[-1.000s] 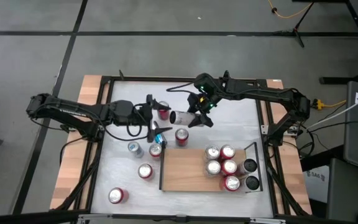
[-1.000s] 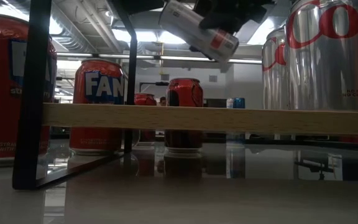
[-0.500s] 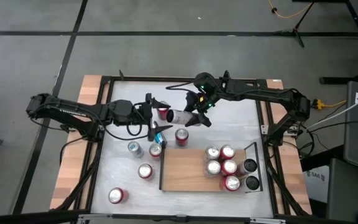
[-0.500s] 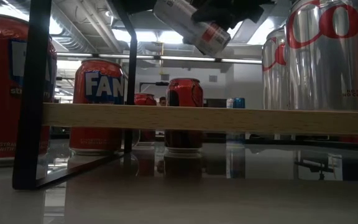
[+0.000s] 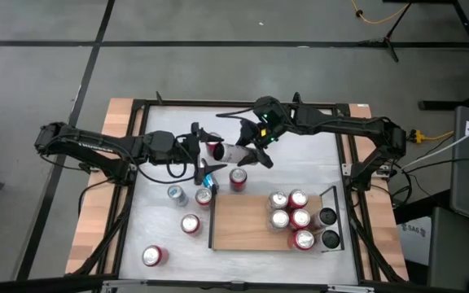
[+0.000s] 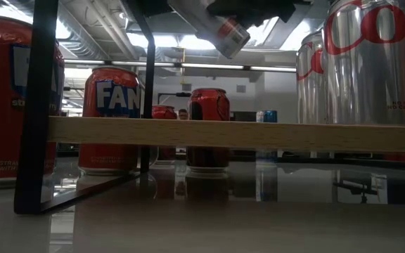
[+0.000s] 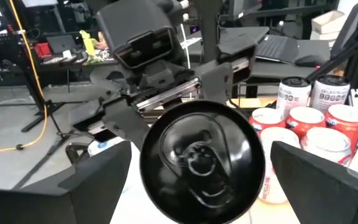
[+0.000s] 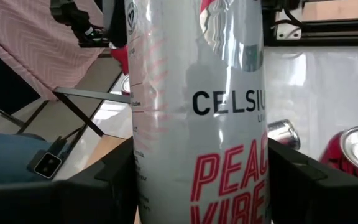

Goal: Place canned beverage on shelf
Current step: Adjust the black soda can

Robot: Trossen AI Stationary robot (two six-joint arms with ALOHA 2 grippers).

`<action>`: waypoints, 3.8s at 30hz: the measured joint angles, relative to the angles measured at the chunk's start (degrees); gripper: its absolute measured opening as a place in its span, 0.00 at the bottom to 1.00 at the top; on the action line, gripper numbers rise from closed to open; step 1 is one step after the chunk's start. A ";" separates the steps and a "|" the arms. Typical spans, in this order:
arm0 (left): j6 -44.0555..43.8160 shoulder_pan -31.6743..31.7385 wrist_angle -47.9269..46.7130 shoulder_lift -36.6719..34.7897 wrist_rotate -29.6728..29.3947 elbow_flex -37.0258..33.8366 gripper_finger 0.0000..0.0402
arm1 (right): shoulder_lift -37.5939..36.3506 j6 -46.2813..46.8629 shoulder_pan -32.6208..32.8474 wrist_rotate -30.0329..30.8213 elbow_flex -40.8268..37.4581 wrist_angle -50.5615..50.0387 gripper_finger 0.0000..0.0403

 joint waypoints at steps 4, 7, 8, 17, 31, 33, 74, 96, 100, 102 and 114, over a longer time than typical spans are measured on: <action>-0.96 -0.42 0.92 0.00 0.00 0.00 0.94 | 0.00 0.00 0.03 -0.28 0.00 -0.02 0.62; -1.00 -0.44 1.77 0.00 0.09 0.00 0.94 | 0.00 0.00 0.07 -0.35 0.00 0.00 0.62; -1.02 -0.42 1.79 0.00 0.04 0.00 0.94 | 0.00 0.00 0.07 -0.33 0.00 0.00 0.62; -1.06 -0.42 2.07 2.02 -0.56 0.04 0.89 | 0.00 0.46 0.04 0.31 0.00 0.11 0.62; -0.73 -0.45 5.96 3.19 -1.46 0.04 0.59 | -0.04 0.22 0.04 0.85 0.00 0.07 0.62; -0.71 -0.49 5.95 3.19 -2.08 0.04 0.59 | -0.04 0.08 0.05 0.81 0.00 0.07 0.62; -23.14 4.38 -16.97 20.17 -13.64 25.72 0.59 | -16.49 -5.10 -11.80 19.11 0.09 -17.33 0.96; -46.09 12.84 -46.73 41.93 -6.63 44.11 0.59 | -20.37 -12.25 -11.65 29.62 0.00 -20.98 0.96; -46.09 12.87 -47.17 42.73 -6.79 44.09 0.62 | -20.35 -12.24 -11.64 29.18 0.00 -21.00 0.96; -46.10 12.81 -47.40 42.60 -6.69 44.09 0.66 | -20.36 -12.24 -11.63 29.18 0.00 -21.00 0.96; -46.11 12.29 -49.54 44.83 -5.33 44.04 0.65 | -20.35 -12.20 -11.63 29.14 0.00 -21.03 0.96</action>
